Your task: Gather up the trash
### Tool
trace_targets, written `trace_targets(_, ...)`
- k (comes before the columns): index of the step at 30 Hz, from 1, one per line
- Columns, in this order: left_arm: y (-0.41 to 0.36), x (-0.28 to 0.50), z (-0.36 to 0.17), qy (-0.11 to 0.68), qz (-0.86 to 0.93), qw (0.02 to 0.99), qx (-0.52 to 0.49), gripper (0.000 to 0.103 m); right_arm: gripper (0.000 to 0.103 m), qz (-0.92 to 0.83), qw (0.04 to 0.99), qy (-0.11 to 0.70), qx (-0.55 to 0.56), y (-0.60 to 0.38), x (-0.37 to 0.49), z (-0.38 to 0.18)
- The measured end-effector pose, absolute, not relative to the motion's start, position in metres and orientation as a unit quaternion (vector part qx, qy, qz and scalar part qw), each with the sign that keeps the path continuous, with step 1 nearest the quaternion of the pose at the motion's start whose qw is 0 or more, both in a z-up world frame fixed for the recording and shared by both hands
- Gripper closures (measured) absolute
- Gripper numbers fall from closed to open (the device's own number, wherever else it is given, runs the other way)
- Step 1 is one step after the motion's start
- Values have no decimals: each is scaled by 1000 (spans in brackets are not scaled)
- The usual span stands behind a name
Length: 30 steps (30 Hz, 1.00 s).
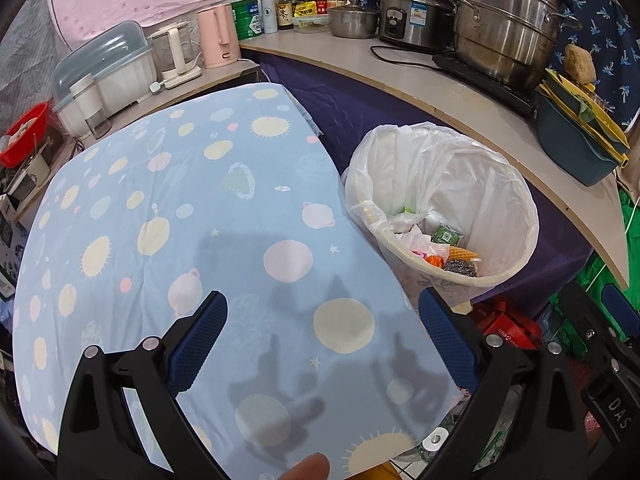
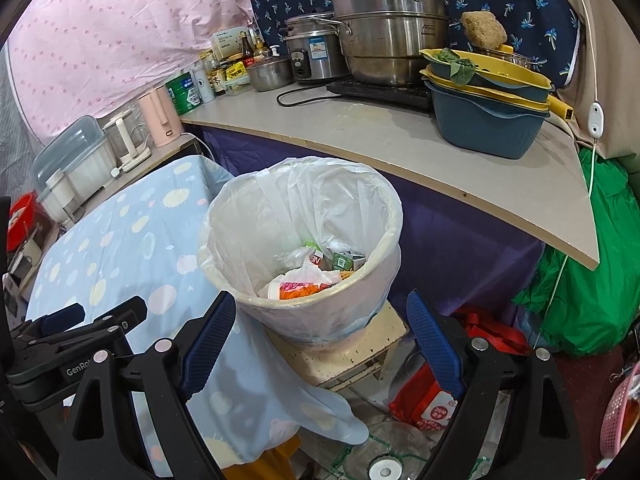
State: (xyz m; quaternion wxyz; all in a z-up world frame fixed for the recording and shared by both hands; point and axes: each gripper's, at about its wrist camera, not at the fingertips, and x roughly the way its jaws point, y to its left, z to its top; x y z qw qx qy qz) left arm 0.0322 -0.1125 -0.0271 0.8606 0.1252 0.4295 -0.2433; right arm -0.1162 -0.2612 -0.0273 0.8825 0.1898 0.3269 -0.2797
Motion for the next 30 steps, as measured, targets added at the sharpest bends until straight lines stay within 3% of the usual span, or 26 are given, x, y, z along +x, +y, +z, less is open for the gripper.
trace_targets(30, -124, 21, -33, 419, -246, 861, 147, 11, 19, -283, 878, 341, 183, -263, -111, -38)
